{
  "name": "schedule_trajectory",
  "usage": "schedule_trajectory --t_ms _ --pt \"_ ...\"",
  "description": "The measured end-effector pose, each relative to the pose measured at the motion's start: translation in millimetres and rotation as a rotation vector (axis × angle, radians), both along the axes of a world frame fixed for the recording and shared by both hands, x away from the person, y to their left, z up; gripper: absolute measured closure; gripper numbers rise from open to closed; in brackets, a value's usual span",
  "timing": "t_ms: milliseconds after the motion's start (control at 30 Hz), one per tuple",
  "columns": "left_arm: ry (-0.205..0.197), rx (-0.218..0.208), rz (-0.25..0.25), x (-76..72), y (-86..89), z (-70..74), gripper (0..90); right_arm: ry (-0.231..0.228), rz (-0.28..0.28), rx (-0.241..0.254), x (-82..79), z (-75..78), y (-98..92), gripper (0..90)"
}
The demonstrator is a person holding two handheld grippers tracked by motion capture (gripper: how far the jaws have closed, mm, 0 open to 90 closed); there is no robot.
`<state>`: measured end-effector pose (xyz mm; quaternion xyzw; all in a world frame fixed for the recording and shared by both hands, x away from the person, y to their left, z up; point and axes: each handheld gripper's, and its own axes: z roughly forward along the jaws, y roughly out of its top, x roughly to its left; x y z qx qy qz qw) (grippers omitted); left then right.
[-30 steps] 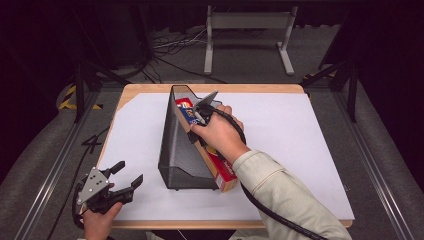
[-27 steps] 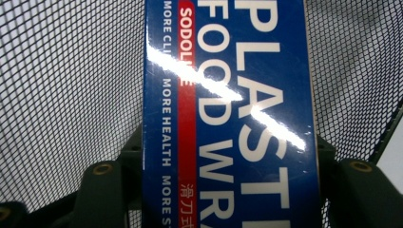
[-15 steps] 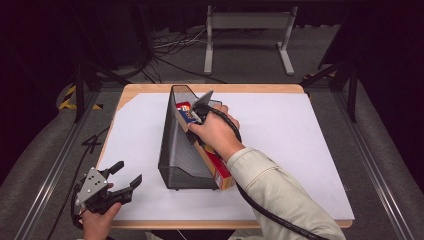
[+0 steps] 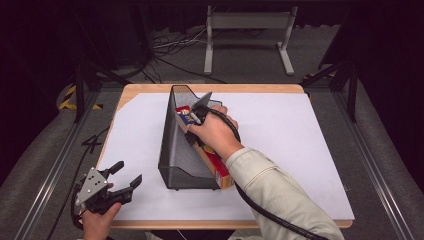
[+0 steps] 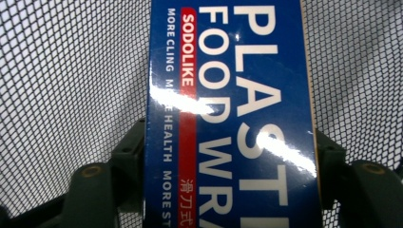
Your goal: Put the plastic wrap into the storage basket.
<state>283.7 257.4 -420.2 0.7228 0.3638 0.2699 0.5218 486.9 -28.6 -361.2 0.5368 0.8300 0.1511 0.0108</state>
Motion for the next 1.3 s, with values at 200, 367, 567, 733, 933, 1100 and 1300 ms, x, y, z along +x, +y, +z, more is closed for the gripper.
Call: schedule_trajectory --t_ms 200,367,567,733,933,1100,1300 --pt "0.002 -0.002 0.000 0.5 -0.3 -0.2 24.9 -0.006 0.007 0.011 -1.5 -0.3 -2.3 26.3" --pt "0.004 0.002 -0.004 2.2 -0.7 -0.5 24.9 -0.023 0.002 0.011 -3.8 -0.2 -5.9 22.6" --pt "0.002 0.001 -0.005 2.5 -1.6 -0.5 24.9 -0.027 0.002 0.033 -5.7 3.9 -9.1 20.8" --pt "0.004 0.000 -0.003 2.4 -1.1 -0.4 24.9 -0.066 0.013 0.066 -8.4 13.5 -14.6 20.2" --pt "0.003 -0.004 0.002 1.8 -0.2 -0.3 24.9 -0.205 0.055 0.156 -14.9 30.6 -23.5 20.2" --pt "0.003 -0.001 0.003 1.9 -0.5 -0.5 24.9 -0.307 0.088 0.254 -24.8 48.1 -35.0 20.1" --pt "0.003 -0.001 0.005 2.4 -1.5 -0.4 24.9 -0.370 0.128 0.304 -38.2 63.8 -53.9 20.1"
